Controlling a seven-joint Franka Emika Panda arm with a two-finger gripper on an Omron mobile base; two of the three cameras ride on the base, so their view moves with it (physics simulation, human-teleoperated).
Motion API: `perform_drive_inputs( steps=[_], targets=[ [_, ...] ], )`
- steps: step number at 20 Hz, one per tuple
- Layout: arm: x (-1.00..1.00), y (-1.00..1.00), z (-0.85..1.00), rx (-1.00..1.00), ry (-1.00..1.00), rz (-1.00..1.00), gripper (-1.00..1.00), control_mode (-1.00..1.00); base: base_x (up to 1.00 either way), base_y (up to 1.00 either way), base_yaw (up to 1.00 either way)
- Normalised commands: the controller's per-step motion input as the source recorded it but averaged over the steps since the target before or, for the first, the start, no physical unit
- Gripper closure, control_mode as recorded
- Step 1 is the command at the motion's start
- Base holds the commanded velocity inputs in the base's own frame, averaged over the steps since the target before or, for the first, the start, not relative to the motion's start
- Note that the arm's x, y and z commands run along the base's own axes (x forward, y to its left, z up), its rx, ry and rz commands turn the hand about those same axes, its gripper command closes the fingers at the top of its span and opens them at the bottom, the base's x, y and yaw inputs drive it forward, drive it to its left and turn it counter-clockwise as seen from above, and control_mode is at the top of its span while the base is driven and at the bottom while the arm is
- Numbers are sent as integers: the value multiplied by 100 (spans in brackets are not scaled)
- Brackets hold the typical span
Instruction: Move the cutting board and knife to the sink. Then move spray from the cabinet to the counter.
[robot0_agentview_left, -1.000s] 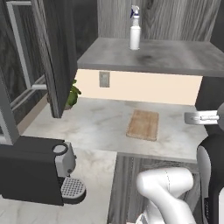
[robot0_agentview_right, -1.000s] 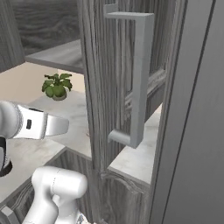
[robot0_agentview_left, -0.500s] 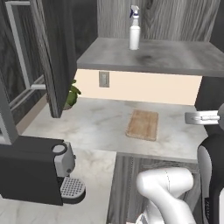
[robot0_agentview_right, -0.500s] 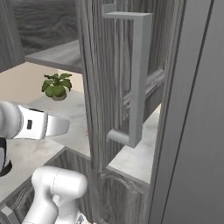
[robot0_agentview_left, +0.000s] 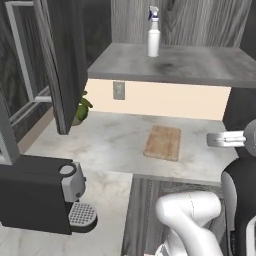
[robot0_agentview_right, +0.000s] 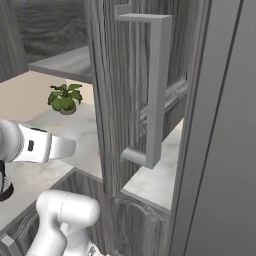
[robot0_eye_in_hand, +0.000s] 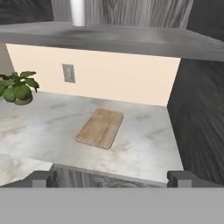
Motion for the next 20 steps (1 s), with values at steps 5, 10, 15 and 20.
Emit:
perform_drive_inputs(
  steps=[5, 10, 15, 20],
  targets=[
    [45, 24, -76, 0, -1, 0, -100, -100, 0, 0, 0],
    [78, 0, -36, 2, 0, 0, -100, -100, 0, 0, 0],
    [68, 0, -53, 2, 1, 0, -100, -100, 0, 0, 0],
    [59, 0, -55, 0, 0, 0, -100, -100, 0, 0, 0]
  ],
)
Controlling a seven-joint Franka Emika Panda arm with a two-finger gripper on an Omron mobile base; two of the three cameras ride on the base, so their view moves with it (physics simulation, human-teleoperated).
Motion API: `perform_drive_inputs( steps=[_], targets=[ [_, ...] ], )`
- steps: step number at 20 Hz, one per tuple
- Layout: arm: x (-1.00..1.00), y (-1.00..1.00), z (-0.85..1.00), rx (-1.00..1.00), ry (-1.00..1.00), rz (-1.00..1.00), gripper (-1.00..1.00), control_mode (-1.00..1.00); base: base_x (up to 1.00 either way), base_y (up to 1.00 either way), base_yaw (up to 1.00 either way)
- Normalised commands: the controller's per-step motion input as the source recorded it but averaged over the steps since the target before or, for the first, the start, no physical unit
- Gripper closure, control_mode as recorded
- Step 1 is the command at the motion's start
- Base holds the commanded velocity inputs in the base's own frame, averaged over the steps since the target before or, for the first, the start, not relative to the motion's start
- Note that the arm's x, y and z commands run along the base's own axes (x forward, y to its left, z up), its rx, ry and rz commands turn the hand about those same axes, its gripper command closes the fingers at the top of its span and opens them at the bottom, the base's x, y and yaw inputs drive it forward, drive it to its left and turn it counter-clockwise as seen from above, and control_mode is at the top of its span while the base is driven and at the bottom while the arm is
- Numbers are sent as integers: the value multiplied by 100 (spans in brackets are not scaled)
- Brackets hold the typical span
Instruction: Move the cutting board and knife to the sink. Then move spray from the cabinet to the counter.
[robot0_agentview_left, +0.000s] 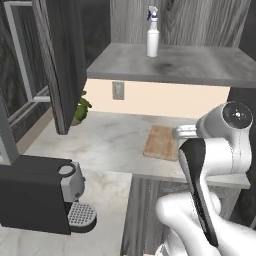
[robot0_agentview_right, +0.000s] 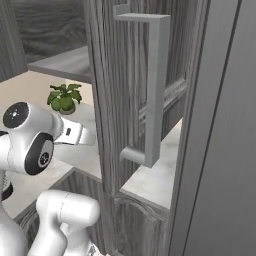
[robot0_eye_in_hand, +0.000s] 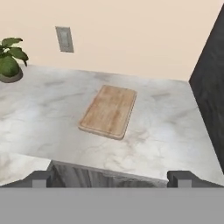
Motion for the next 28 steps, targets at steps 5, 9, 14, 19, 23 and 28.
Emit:
perform_drive_inputs(
  steps=[5, 9, 14, 19, 23, 28],
  targets=[
    [55, 0, -42, 0, 0, 0, -100, -100, 0, 0, 0],
    [63, 0, -27, 0, 0, -4, -100, -100, 0, 0, 0],
    [61, 0, -18, 0, 0, -2, -100, -100, 0, 0, 0],
    [56, 0, -20, 0, 2, 0, -100, -100, 0, 0, 0],
    [47, -1, -25, 0, 0, 0, -100, -100, 0, 0, 0],
    [58, -4, -15, 0, 0, -1, -100, -100, 0, 0, 0]
  ],
)
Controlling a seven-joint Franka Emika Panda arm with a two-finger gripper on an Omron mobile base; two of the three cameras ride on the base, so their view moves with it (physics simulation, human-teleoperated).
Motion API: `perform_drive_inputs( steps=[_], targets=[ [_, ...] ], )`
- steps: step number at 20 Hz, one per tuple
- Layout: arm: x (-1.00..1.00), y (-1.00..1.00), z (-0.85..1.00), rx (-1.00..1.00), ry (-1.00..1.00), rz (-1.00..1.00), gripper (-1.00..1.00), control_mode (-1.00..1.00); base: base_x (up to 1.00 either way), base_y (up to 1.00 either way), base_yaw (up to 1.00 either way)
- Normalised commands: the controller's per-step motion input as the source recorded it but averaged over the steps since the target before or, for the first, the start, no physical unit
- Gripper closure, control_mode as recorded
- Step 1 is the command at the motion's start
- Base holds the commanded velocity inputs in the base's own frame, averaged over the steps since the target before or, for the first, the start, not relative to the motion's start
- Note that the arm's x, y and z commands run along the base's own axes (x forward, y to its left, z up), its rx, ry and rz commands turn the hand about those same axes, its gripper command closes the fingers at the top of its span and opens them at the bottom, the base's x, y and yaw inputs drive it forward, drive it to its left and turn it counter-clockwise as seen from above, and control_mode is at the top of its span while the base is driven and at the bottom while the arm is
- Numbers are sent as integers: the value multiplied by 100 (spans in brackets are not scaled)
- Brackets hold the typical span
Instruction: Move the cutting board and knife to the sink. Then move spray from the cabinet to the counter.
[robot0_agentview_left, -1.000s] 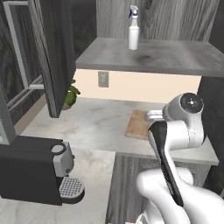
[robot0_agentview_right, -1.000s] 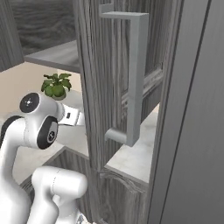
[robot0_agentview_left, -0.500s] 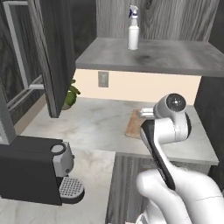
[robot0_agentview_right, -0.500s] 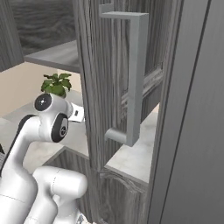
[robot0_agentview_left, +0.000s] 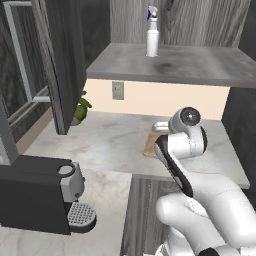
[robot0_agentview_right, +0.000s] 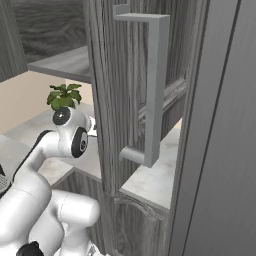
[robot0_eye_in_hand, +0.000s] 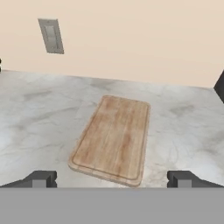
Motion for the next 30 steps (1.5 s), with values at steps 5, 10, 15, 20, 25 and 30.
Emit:
perform_drive_inputs(
  steps=[5, 10, 15, 20, 25, 30],
  targets=[
    [56, -5, -18, 0, 0, -1, -100, -100, 0, 0, 0],
    [57, -14, -13, 0, 0, -1, -100, -100, 0, 0, 0],
    [35, -17, -3, 1, 1, 0, -100, -100, 0, 0, 0],
    [15, -8, 0, 7, 8, 0, -100, -100, 0, 0, 0],
    [25, -17, 0, 4, 3, 0, -100, -100, 0, 0, 0],
    [29, -7, -11, 0, 2, 0, -100, -100, 0, 0, 0]
  ],
)
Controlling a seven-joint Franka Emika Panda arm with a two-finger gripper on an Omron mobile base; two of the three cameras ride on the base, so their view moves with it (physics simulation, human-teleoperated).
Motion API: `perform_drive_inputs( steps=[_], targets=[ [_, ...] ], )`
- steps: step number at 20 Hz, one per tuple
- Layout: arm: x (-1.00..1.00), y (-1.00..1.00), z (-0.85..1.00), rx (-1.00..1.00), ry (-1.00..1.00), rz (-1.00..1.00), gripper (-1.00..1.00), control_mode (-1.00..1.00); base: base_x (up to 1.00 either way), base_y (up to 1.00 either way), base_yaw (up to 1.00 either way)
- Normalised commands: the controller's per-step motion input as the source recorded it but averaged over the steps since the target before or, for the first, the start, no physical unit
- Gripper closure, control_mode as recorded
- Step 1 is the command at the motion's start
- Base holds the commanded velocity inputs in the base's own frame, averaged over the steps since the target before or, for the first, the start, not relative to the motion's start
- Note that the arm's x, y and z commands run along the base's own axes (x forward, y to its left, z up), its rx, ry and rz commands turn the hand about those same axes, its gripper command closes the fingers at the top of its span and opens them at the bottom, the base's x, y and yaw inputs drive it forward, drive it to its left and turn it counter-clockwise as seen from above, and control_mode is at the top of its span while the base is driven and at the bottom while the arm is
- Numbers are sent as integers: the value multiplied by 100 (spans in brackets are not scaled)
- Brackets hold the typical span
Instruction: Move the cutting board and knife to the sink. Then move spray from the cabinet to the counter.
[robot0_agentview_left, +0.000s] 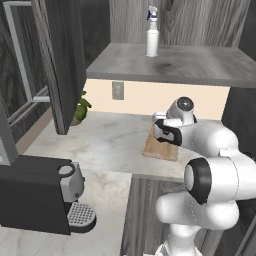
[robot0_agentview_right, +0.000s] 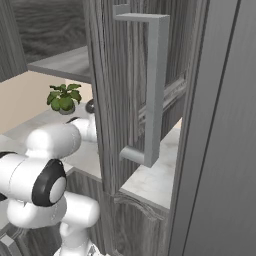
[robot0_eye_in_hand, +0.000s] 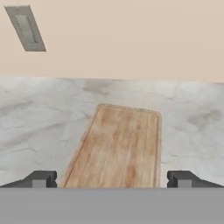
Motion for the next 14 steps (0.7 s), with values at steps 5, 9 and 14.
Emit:
perform_drive_inputs(
  steps=[5, 9, 14],
  targets=[
    [33, -3, -8, 0, 8, 0, -100, -100, 0, 0, 0],
    [36, -4, -4, 0, 10, 0, -100, -100, 0, 0, 0],
    [34, -9, -15, 0, 4, 0, -100, -100, 0, 0, 0]
  ],
)
